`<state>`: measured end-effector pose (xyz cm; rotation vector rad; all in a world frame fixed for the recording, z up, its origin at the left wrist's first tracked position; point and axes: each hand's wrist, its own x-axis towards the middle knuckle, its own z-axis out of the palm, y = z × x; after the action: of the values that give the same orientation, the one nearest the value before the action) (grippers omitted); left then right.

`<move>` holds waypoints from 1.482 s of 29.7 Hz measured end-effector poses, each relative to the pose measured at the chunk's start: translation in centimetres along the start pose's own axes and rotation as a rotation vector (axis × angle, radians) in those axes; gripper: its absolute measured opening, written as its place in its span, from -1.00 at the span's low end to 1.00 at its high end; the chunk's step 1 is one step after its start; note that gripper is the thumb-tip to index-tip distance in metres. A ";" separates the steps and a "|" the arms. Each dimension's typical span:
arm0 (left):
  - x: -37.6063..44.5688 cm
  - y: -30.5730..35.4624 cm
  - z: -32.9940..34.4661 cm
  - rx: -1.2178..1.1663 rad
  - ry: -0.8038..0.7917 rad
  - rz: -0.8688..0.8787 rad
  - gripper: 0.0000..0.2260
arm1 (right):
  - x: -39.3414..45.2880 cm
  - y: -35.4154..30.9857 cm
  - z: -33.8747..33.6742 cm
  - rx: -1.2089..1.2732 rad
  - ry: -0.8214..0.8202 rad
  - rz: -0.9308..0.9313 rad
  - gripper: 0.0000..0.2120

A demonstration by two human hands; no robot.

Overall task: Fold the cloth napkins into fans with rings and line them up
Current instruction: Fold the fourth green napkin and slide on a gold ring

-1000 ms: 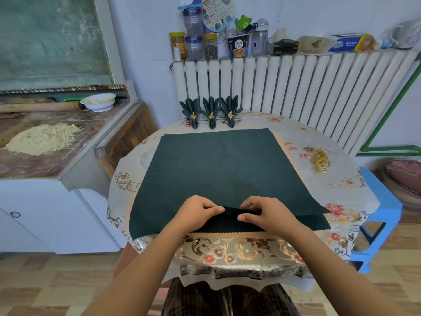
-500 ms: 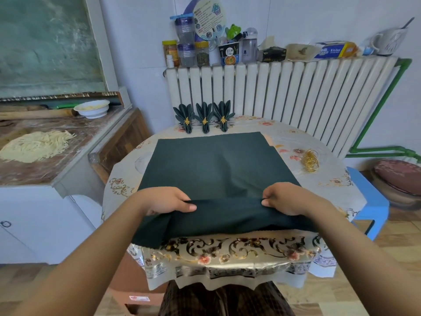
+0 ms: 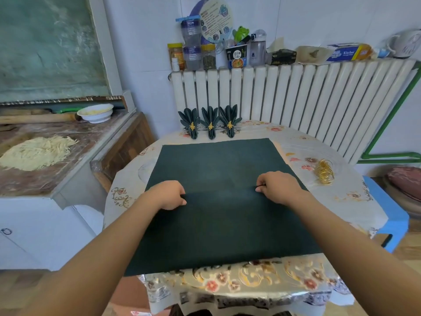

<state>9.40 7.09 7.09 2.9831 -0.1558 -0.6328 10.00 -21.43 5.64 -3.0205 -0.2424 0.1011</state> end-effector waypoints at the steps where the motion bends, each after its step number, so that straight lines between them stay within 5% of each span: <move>1: 0.9 -0.1 0.2 0.013 0.054 -0.038 -0.83 | 1.2 -0.1 0.5 -0.034 0.034 -0.002 -0.84; 12: 9.6 -1.6 3.6 0.079 0.483 -0.138 -0.77 | 11.0 0.3 5.9 -0.104 0.204 -0.013 -0.78; 23: 12.1 -2.7 4.4 0.082 0.613 -0.188 -0.81 | 13.3 0.9 9.3 0.088 0.453 0.020 -0.91; 29: 11.9 0.3 6.9 -0.085 0.680 0.074 -0.70 | 13.5 0.5 9.8 0.075 0.488 0.036 -0.92; 33: 10.2 3.4 7.8 -0.165 0.487 0.142 -0.42 | 13.8 0.4 9.9 0.053 0.500 0.028 -0.92; 36: 9.9 4.1 8.2 -0.119 0.339 0.082 -0.40 | 13.8 0.3 9.9 0.045 0.511 0.034 -0.91; 44: 9.8 4.3 8.5 -0.053 0.285 -0.028 -0.37 | 14.6 0.4 9.7 -0.013 0.460 0.051 -0.85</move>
<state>14.45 1.13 -4.08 2.9859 -0.0752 -0.2042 23.68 -18.42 -4.85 -2.9527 -0.1210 -0.5847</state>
